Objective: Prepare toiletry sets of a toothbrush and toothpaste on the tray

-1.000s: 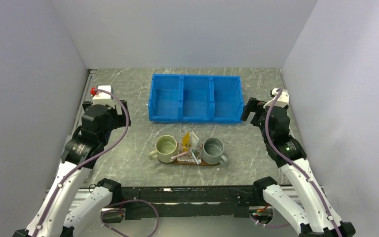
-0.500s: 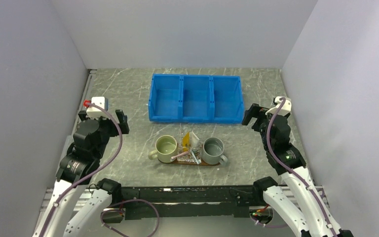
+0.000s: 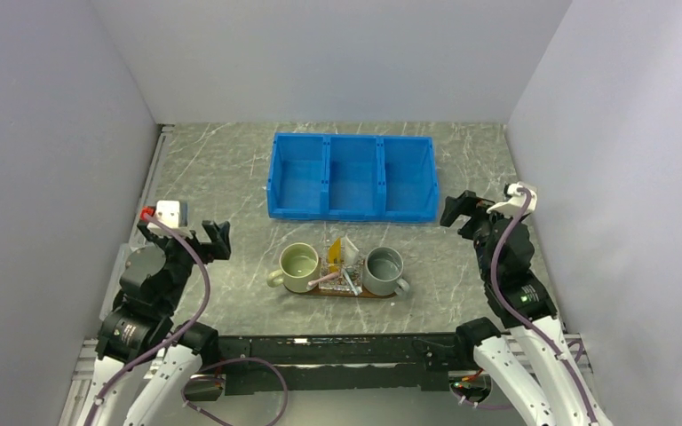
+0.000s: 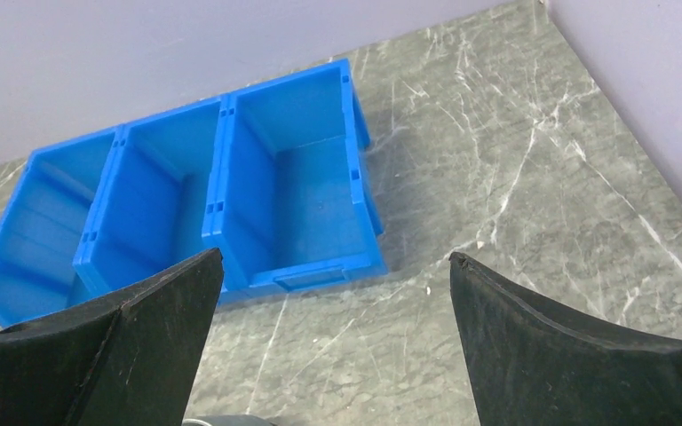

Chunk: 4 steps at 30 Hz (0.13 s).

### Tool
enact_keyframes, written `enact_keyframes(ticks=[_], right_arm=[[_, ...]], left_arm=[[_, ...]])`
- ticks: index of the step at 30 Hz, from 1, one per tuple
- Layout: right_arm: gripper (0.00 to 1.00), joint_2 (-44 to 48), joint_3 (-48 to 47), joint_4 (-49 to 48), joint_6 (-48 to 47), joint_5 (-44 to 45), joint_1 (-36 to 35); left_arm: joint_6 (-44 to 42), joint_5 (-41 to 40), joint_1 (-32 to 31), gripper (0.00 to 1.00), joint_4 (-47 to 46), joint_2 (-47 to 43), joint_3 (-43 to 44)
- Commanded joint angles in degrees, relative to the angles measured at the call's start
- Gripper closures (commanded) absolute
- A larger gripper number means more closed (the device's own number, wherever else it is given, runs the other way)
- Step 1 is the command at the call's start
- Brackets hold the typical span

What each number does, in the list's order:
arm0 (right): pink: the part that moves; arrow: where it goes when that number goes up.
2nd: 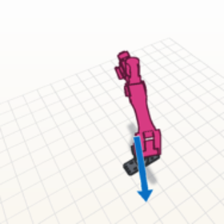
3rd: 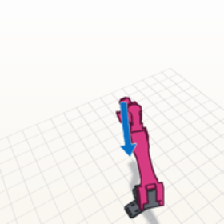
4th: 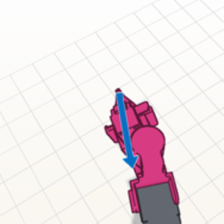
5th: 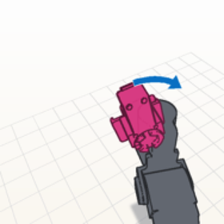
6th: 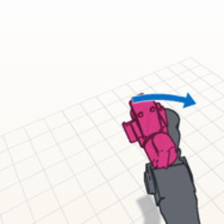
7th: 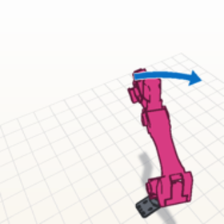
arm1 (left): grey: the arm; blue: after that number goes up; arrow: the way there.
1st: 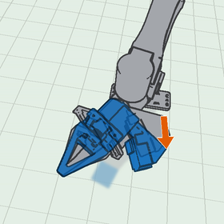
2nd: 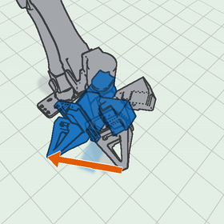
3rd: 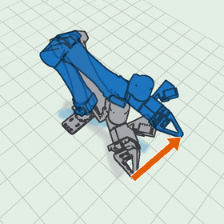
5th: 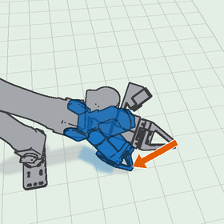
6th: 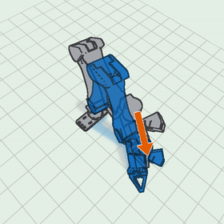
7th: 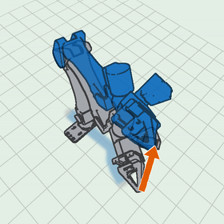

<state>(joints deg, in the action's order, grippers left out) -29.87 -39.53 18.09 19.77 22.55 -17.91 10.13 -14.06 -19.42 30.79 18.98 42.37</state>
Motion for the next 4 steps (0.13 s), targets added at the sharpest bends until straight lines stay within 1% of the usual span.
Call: enact_keyframes(ticks=[1, 4], right_arm=[[0.0, -0.6, -0.6, -2.2, 0.3, 0.0, 0.2], [0.0, -1.7, -0.8, -2.6, 0.2, -1.1, 0.2]], left_arm=[[-0.7, 2.2, 0.3, 0.01, -2.5, 1.1, 0.3], [-0.8, 2.8, 0.3, 0.01, -2.1, 2.0, 0.7]])
